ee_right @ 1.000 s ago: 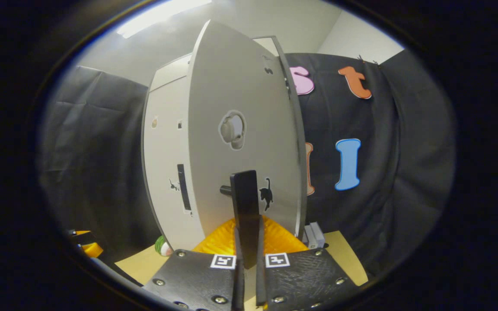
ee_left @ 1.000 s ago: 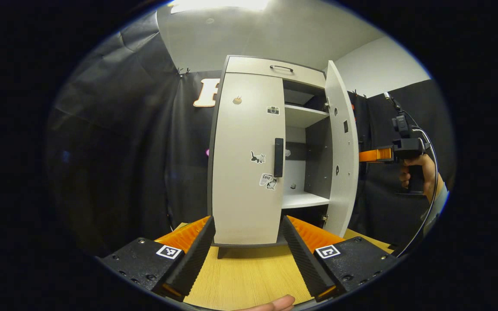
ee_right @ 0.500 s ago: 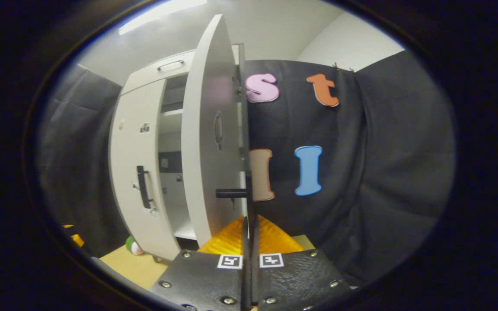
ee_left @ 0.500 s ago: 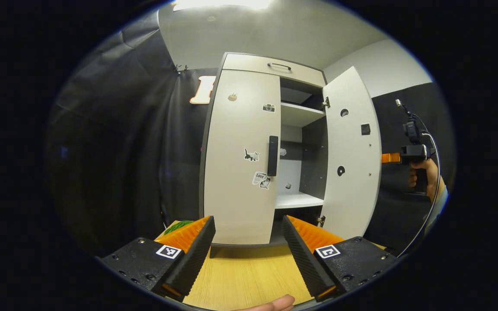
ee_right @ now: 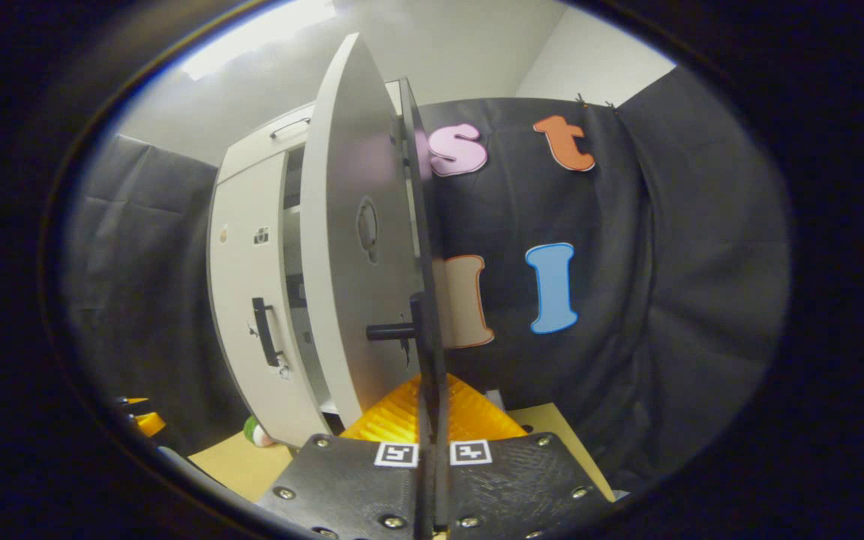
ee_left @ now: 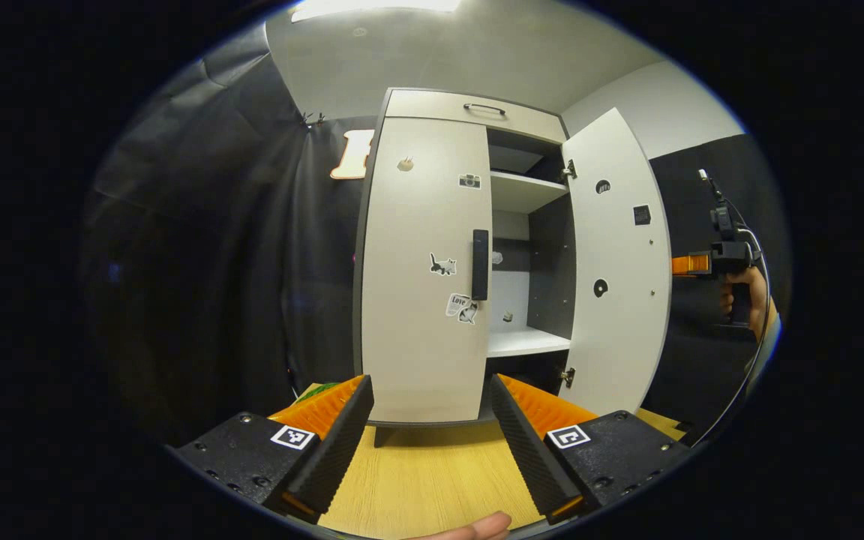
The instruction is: Open the right door of the double-door shoe cabinet with the right hand, and open the left door with the left hand.
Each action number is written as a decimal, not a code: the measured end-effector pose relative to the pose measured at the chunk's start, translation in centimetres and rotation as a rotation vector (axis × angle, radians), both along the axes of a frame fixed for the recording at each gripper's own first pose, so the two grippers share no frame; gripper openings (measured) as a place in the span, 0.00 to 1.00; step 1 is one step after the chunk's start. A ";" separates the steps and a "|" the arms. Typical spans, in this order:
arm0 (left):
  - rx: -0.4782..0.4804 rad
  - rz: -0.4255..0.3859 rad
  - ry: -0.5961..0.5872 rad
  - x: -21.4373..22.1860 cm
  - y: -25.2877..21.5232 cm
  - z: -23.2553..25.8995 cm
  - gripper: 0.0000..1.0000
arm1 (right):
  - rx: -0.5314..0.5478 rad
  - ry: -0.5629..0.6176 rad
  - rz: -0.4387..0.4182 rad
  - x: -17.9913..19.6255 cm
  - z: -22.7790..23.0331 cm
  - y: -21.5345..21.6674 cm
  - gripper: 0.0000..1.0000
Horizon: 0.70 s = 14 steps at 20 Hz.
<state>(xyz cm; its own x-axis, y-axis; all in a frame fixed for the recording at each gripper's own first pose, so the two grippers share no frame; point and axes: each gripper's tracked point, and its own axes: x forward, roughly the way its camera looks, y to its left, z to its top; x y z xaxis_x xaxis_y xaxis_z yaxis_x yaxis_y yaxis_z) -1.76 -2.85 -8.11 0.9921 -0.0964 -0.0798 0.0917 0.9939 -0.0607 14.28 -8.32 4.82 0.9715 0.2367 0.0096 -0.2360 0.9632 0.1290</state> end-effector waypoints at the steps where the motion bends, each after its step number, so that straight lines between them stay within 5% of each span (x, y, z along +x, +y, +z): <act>1: -0.001 -0.004 -0.003 0.2 -0.2 0.1 0.97 | -0.012 -0.009 -0.008 -0.2 -0.2 -0.3 0.17; 6: 0.004 0.003 0.012 1.4 -0.4 0.0 0.96 | -0.030 -0.056 -0.064 -3.4 -0.7 -2.5 0.58; 7: -0.004 0.003 0.009 1.9 -0.6 0.2 0.96 | -0.008 -0.067 -0.071 -4.3 -0.8 -2.5 0.79; 9: -0.030 -0.011 0.018 2.9 -1.3 0.5 0.96 | 0.033 -0.061 -0.090 -6.7 -1.5 -2.9 0.95; 14: -0.043 -0.064 0.003 6.3 -3.8 2.5 0.97 | 0.051 -0.056 -0.076 -13.9 -5.8 -1.7 0.98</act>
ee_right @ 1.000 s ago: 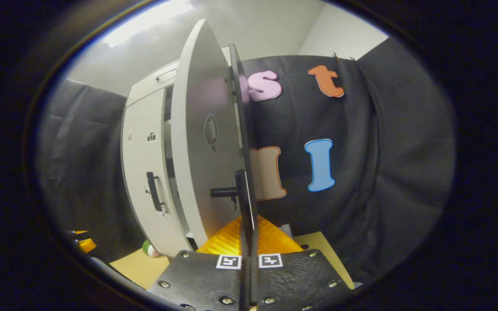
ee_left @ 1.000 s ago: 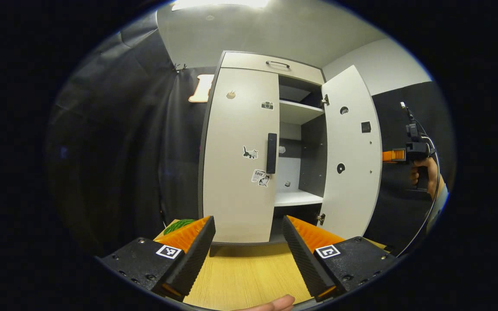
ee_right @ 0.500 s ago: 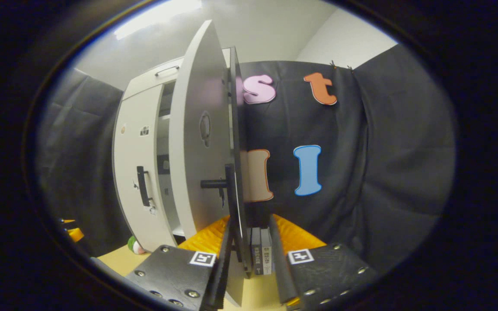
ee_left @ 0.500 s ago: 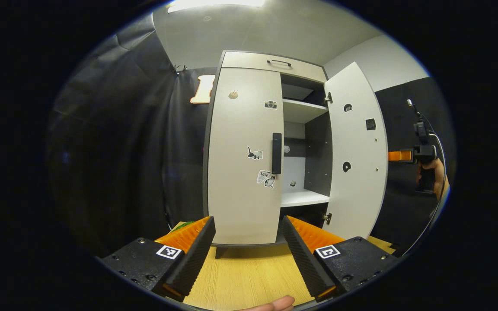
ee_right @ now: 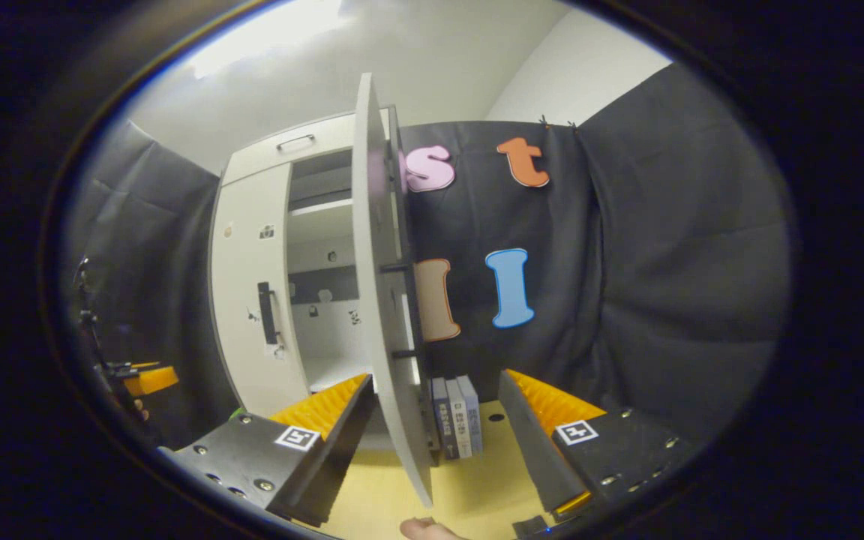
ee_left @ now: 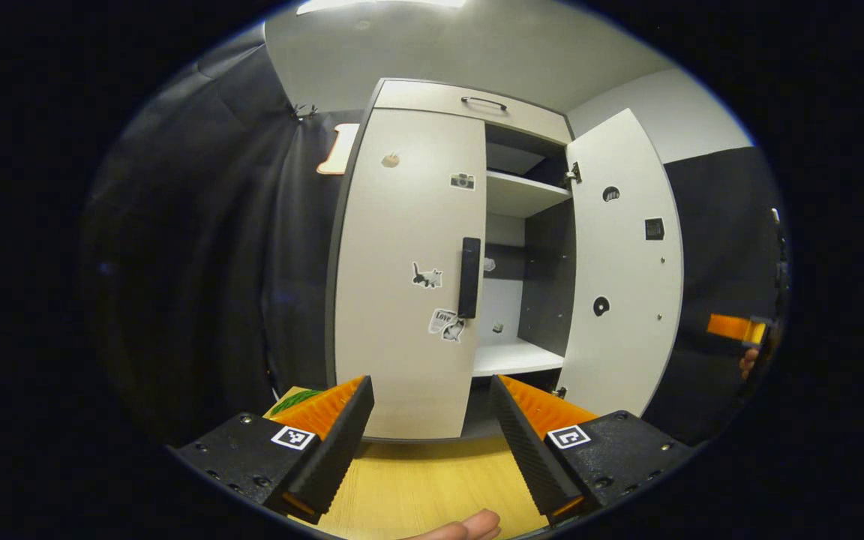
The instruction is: Open the right door of the double-door shoe cabinet with the right hand, and open the left door with the left hand.
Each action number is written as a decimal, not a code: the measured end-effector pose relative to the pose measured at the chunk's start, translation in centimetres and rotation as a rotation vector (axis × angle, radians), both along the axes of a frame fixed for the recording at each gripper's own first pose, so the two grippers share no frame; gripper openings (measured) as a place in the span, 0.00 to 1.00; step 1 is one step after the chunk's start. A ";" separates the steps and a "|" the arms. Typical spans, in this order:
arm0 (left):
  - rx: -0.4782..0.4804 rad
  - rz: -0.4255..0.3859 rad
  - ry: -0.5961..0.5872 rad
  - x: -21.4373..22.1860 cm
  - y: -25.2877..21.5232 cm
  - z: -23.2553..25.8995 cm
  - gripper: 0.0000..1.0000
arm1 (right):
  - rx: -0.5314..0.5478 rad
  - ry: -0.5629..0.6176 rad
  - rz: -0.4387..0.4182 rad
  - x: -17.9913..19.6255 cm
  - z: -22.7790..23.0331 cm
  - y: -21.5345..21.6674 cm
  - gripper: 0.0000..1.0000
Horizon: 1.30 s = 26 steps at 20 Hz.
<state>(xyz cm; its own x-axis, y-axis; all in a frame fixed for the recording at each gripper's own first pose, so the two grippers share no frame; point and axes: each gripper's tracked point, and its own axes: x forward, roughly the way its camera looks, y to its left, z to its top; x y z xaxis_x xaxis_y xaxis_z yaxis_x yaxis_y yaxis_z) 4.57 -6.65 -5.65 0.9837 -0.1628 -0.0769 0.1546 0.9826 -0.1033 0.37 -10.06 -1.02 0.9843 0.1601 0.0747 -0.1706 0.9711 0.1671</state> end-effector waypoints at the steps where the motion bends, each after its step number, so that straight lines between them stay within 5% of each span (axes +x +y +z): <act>1: -0.004 -0.002 -0.006 0.9 -0.3 0.3 0.97 | 0.016 -0.001 0.019 -1.4 -1.1 0.7 0.94; 5: -0.023 -0.019 -0.016 4.4 -1.9 1.0 0.96 | 0.036 0.009 0.058 -5.9 -5.2 2.1 0.98; 10: -0.021 -0.020 -0.065 10.0 -4.3 3.6 0.95 | 0.097 -0.009 0.012 -9.9 -6.7 0.8 0.98; 17: 0.046 0.042 -0.090 17.6 -6.0 5.1 0.97 | 0.015 -0.070 -0.116 -12.5 -5.5 -3.4 0.98; 23: 0.111 0.157 -0.059 22.8 -4.9 4.5 0.98 | 0.033 -0.082 -0.090 -13.3 -5.7 -3.5 0.98; 25: 0.140 0.140 -0.070 23.9 -5.5 4.6 0.94 | 0.026 -0.082 -0.039 -13.5 -5.8 -2.4 0.98; 26: 0.156 0.144 -0.063 24.4 -5.4 4.4 0.83 | 0.031 -0.072 -0.012 -13.4 -6.2 -1.9 0.98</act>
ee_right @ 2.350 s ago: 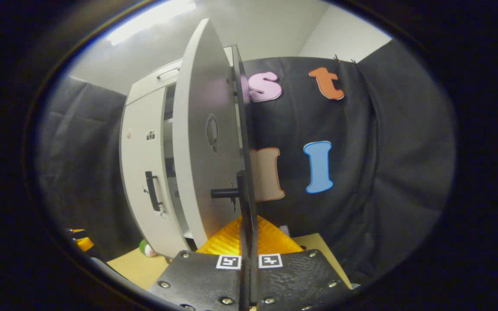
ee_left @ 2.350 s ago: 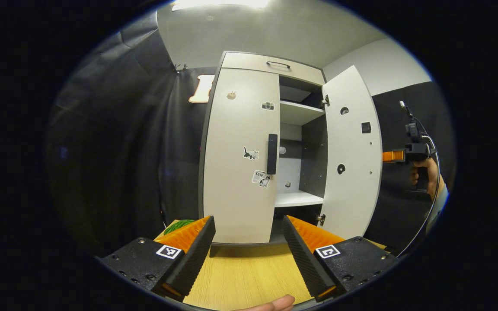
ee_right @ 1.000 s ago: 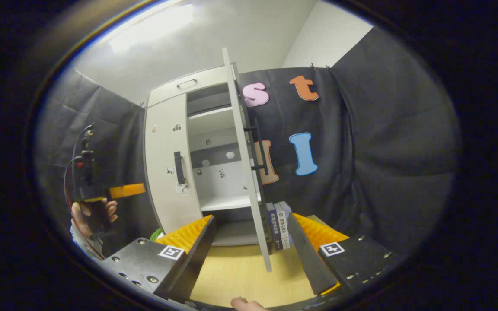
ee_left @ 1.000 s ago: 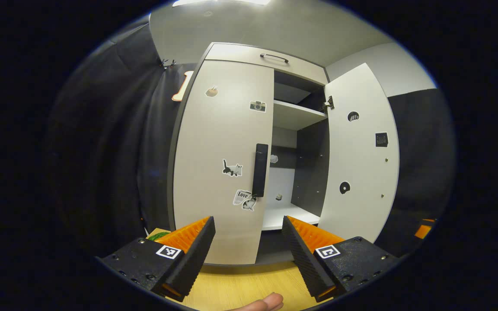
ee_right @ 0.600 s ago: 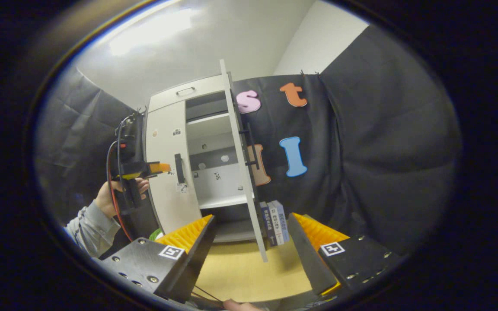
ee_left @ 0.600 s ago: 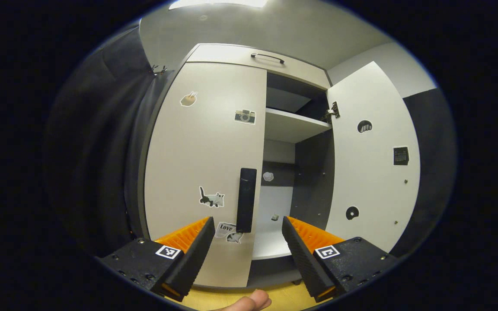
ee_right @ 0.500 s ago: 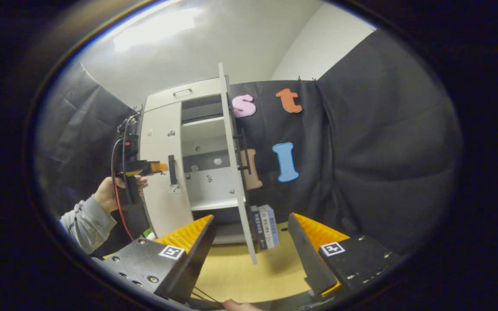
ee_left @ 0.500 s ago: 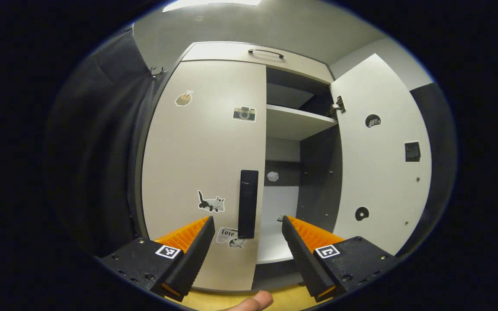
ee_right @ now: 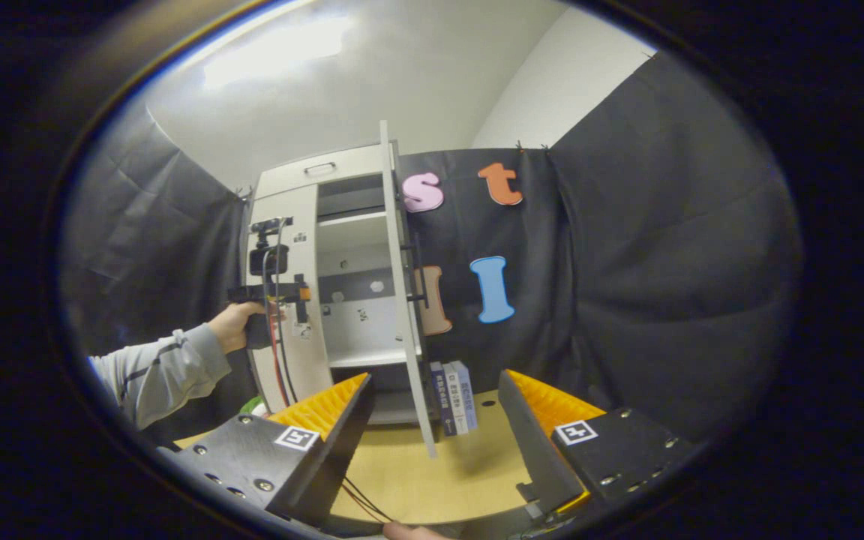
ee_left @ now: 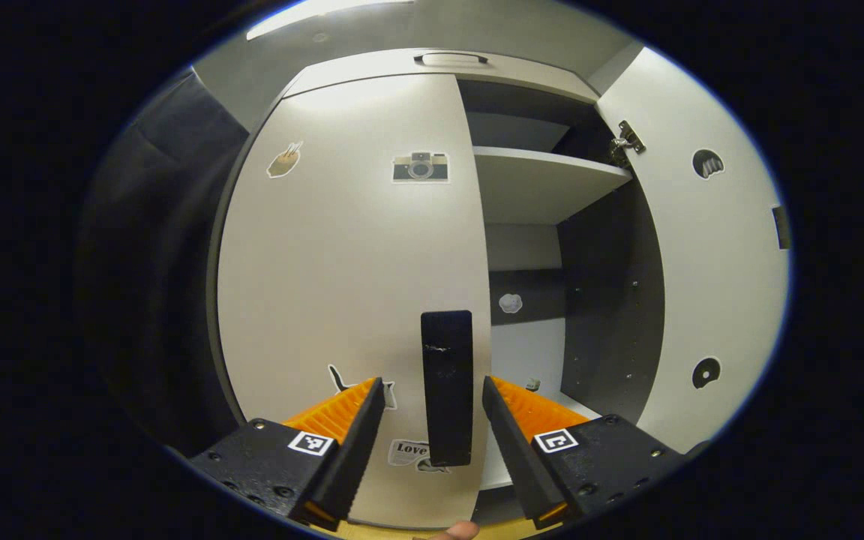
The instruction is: Open the right door of the double-door shoe cabinet with the right hand, and open the left door with the left hand.
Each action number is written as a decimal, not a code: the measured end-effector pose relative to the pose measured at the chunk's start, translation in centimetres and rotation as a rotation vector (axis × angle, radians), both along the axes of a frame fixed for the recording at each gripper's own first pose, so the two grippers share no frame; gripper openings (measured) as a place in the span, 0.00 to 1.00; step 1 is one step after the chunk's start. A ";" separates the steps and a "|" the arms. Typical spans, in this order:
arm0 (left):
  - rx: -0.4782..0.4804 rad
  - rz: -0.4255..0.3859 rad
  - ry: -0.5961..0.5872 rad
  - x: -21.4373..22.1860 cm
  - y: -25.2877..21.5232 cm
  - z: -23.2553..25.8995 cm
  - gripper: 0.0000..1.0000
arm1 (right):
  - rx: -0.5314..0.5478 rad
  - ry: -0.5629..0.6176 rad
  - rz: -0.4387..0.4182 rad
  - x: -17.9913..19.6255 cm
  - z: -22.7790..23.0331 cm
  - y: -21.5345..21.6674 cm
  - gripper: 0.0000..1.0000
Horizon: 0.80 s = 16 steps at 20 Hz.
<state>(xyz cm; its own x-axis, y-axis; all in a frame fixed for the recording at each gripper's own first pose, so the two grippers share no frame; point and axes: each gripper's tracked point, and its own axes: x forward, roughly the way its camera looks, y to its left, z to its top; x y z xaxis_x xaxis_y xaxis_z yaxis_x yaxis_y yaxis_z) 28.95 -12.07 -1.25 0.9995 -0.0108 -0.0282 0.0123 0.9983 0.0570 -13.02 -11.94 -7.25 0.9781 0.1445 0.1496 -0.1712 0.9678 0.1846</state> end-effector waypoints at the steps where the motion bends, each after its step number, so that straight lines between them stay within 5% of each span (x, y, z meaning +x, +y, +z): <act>1: 0.007 0.008 0.009 0.4 0.0 -0.2 0.79 | 0.002 0.008 0.019 0.0 -0.4 0.3 0.98; 9: -0.007 0.024 0.006 1.4 -1.0 -0.7 0.54 | -0.032 0.033 0.070 -0.4 -1.4 1.1 0.98; 12: -0.026 0.041 -0.001 1.4 -0.9 -0.5 0.36 | -0.039 0.035 0.061 -0.3 -1.4 0.9 0.94; 16: -0.002 0.043 0.054 1.3 -0.7 -1.0 0.31 | -0.033 0.050 0.043 -0.5 -1.5 1.1 0.98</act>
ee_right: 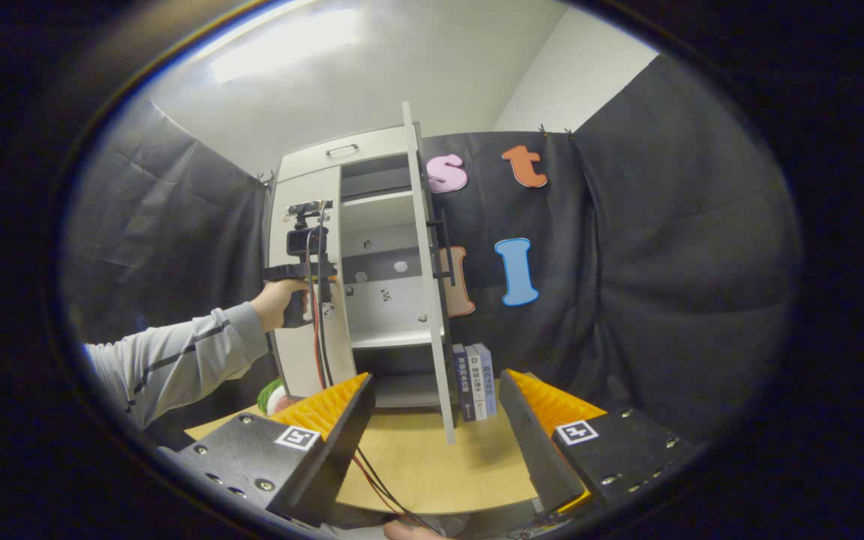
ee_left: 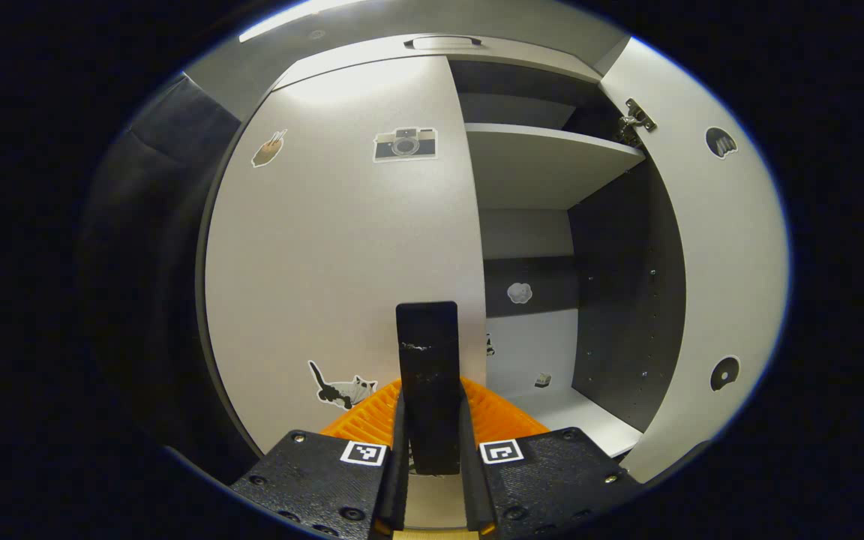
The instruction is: Open the right door of the double-door shoe cabinet with the right hand, and open the left door with the left hand.
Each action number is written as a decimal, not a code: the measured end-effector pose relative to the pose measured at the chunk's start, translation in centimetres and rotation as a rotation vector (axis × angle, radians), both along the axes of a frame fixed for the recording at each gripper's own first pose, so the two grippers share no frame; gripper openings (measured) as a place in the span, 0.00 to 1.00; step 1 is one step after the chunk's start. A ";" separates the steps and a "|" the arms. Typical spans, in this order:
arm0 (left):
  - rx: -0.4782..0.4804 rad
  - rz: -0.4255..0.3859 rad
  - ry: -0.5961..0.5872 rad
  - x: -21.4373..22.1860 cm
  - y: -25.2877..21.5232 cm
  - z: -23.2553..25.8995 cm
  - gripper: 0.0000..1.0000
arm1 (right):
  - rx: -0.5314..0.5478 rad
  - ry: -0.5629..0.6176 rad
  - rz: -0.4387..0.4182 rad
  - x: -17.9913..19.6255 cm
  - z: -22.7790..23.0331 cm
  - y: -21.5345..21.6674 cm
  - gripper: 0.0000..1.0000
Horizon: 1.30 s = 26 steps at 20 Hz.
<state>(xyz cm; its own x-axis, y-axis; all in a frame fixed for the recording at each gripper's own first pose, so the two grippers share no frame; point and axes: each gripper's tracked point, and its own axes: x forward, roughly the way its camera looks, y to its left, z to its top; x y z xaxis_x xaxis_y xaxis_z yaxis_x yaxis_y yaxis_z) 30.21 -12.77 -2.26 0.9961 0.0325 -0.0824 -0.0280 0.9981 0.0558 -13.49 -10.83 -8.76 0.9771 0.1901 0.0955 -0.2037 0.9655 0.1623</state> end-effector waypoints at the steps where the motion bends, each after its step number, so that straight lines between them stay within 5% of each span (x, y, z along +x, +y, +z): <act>1: -0.004 -0.007 0.013 -0.1 0.0 -0.1 0.30 | 0.002 0.005 0.003 -0.1 0.0 0.2 0.99; 7: -0.015 -0.034 0.054 -2.6 0.4 0.2 0.28 | -0.003 -0.001 -0.044 1.3 1.0 -0.5 0.93; 13: -0.039 -0.077 0.089 -6.6 1.7 0.6 0.25 | 0.006 0.025 -0.092 1.8 0.9 -0.7 0.99; 19: -0.013 -0.145 0.100 -10.5 3.6 1.2 0.25 | 0.028 0.021 -0.027 1.4 1.7 1.4 0.94; 26: 0.005 -0.135 0.073 -15.1 7.8 2.1 0.24 | -0.001 0.008 -0.007 0.9 1.8 3.1 0.98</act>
<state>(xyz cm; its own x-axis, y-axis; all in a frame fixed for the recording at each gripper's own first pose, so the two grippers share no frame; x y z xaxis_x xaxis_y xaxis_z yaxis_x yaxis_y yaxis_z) 15.06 -4.99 -0.19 0.9828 -0.1009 -0.1544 0.1110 0.9921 0.0579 -12.54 -7.69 -6.96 0.9791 0.1835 0.0879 -0.1958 0.9670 0.1631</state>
